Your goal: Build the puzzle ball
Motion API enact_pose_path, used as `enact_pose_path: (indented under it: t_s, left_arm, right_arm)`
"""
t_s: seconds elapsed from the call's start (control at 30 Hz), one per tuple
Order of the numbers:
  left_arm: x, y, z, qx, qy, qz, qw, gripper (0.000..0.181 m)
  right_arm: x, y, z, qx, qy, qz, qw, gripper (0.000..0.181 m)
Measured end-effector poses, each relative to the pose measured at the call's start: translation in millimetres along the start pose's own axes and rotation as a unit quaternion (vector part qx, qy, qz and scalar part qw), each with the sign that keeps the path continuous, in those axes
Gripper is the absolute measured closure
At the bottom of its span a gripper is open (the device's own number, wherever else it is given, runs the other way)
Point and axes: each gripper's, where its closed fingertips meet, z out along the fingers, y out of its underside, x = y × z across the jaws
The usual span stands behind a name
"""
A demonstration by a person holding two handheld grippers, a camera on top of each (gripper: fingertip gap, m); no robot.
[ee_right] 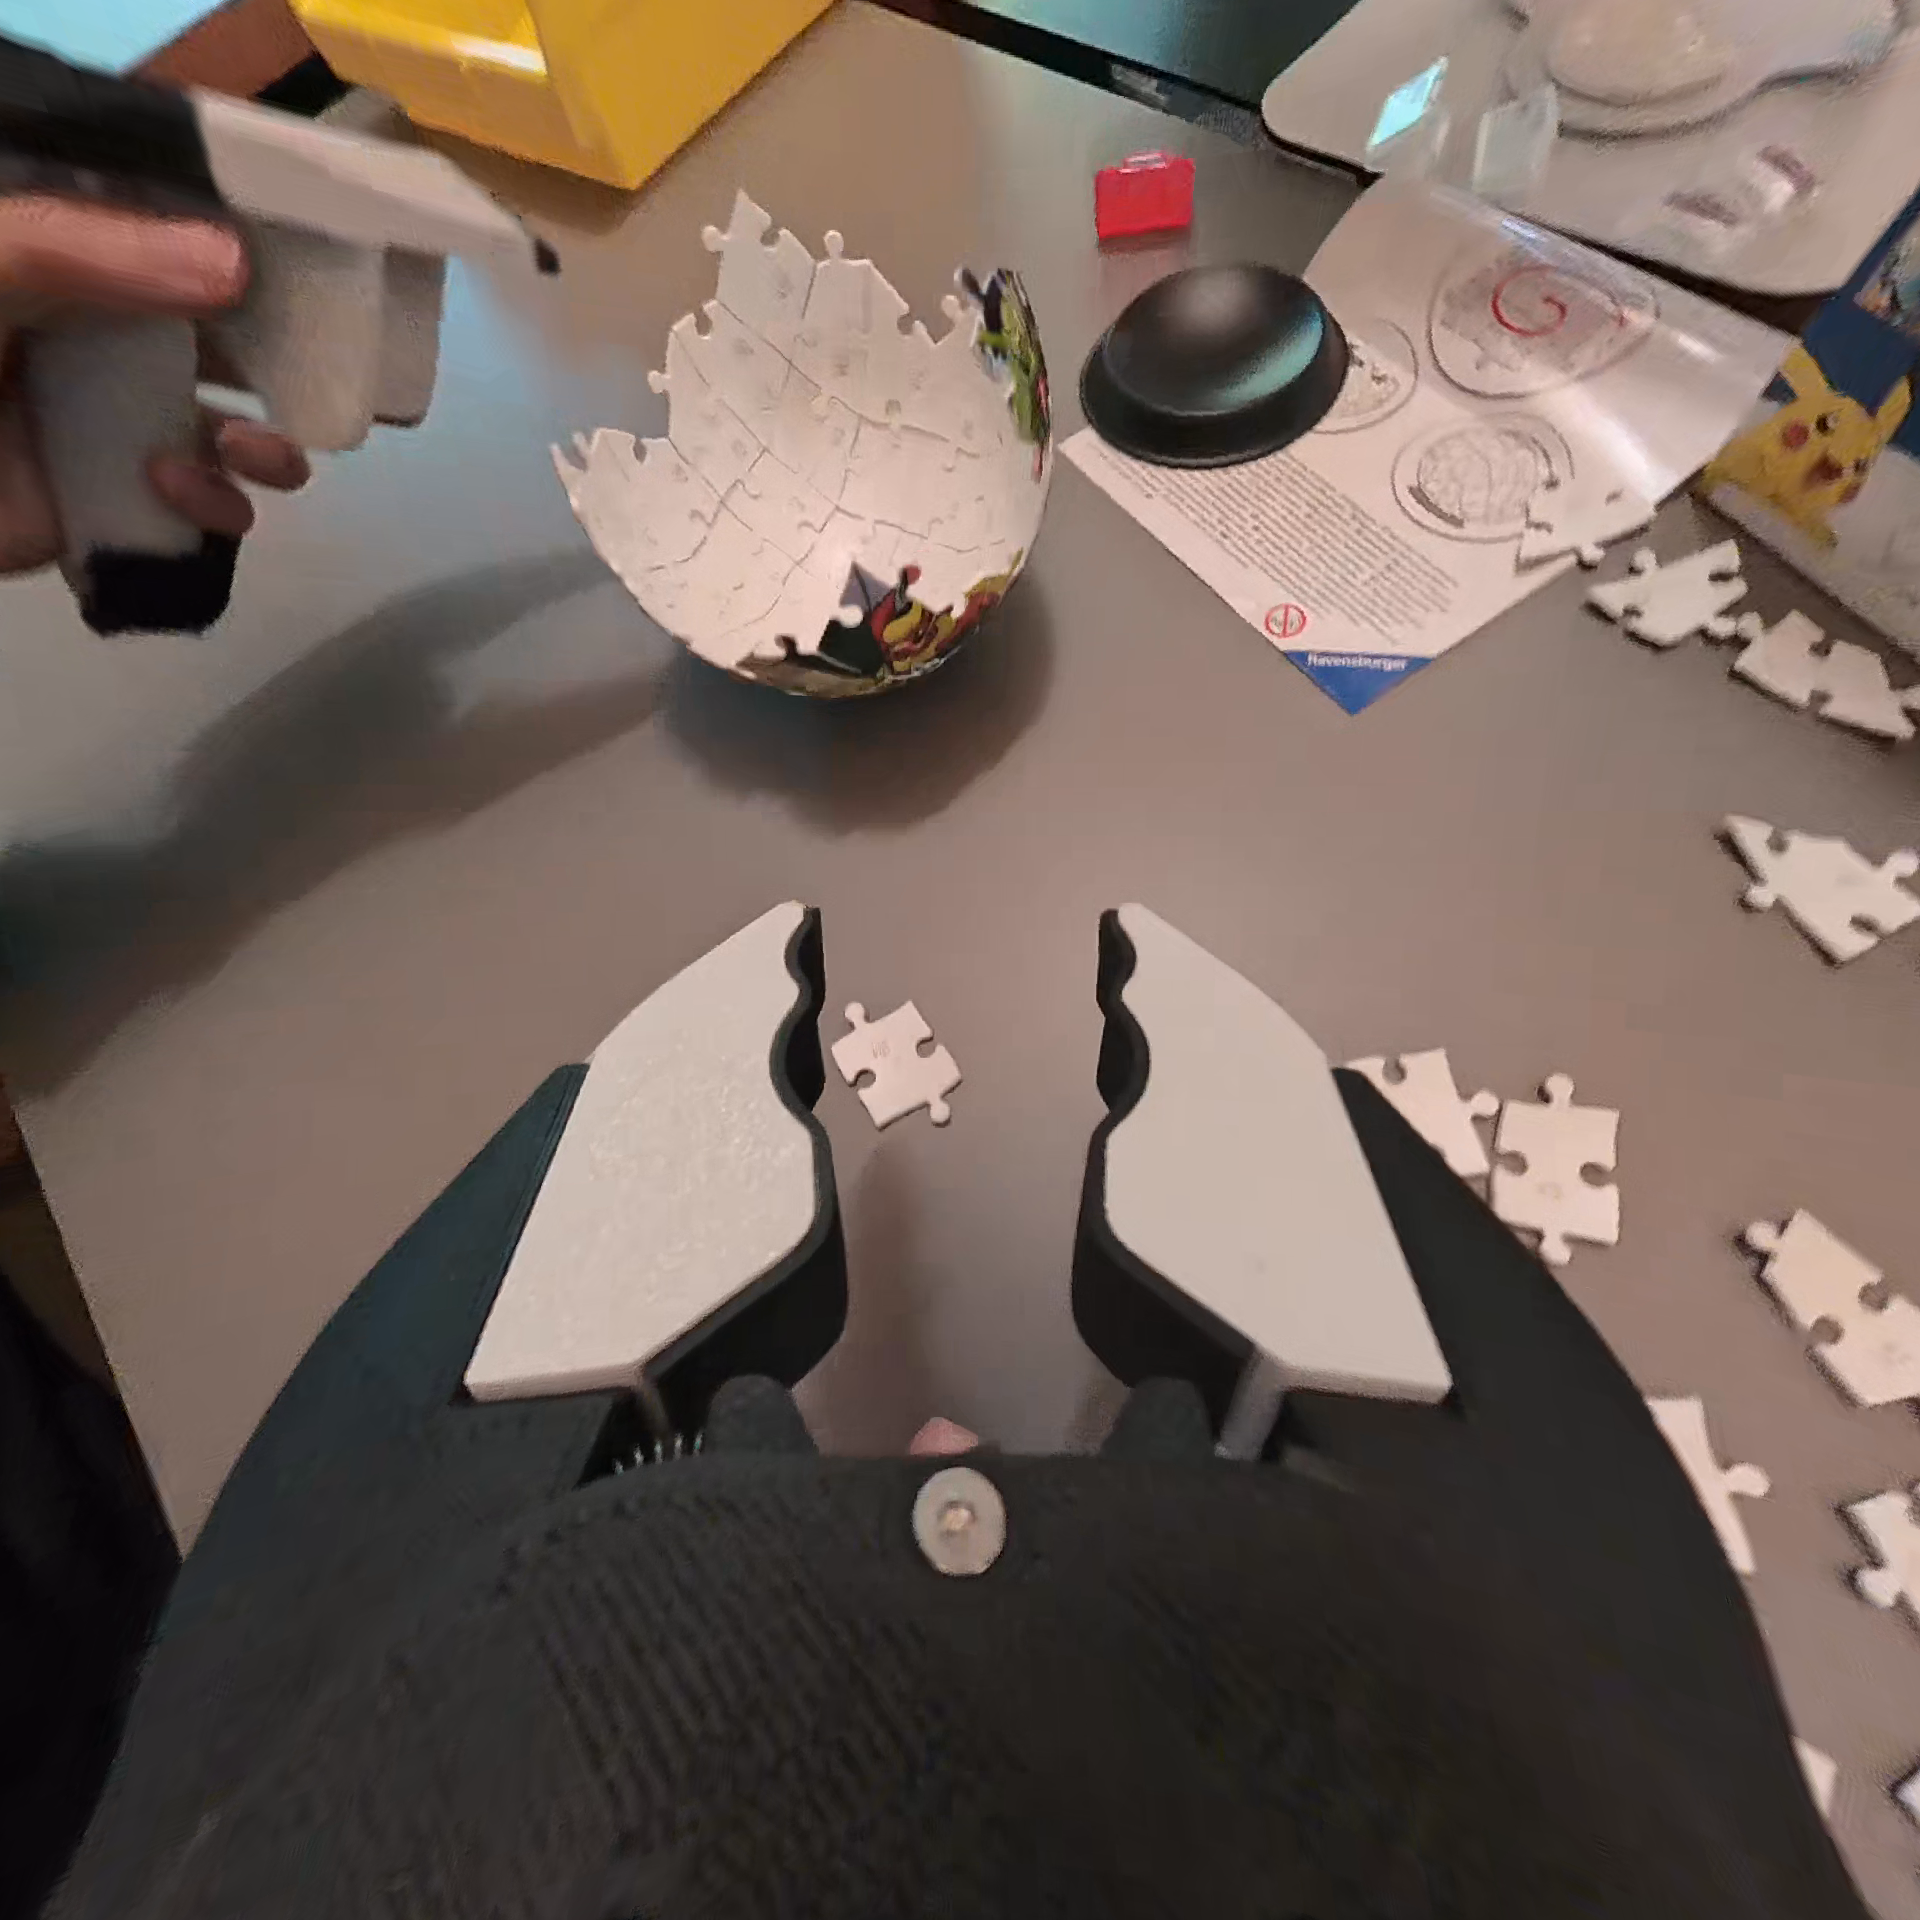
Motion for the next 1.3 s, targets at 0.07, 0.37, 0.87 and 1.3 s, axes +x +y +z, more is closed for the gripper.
enact_pose_path:
  t_s: [0.07, 0.37, 0.87, 1.3]
  left_arm:
    - [-10.1, -6.9, 11.8, -0.03, 0.002, -0.014, 0.999, 0.123]
    - [-26.7, 12.2, 55.0, -0.205, -0.016, 0.065, 0.976, 0.136]
    - [-15.0, 12.0, 79.1, -0.319, 0.031, 0.204, 0.925, 0.178]
    - [2.0, 5.6, 83.9, -0.311, 0.028, 0.262, 0.913, 0.177]
  right_arm:
    - [-2.7, -8.4, 2.9, 0.001, 0.005, -0.017, 1.0, 0.13]
    - [-6.1, -25.3, 10.3, 0.003, 0.013, -0.055, 0.998, 0.131]
    - [26.8, -127.7, 74.5, -0.094, -0.085, -0.262, 0.957, 0.14]
    - [0.7, -101.7, 145.7, -0.154, -0.223, -0.284, 0.92, 0.154]
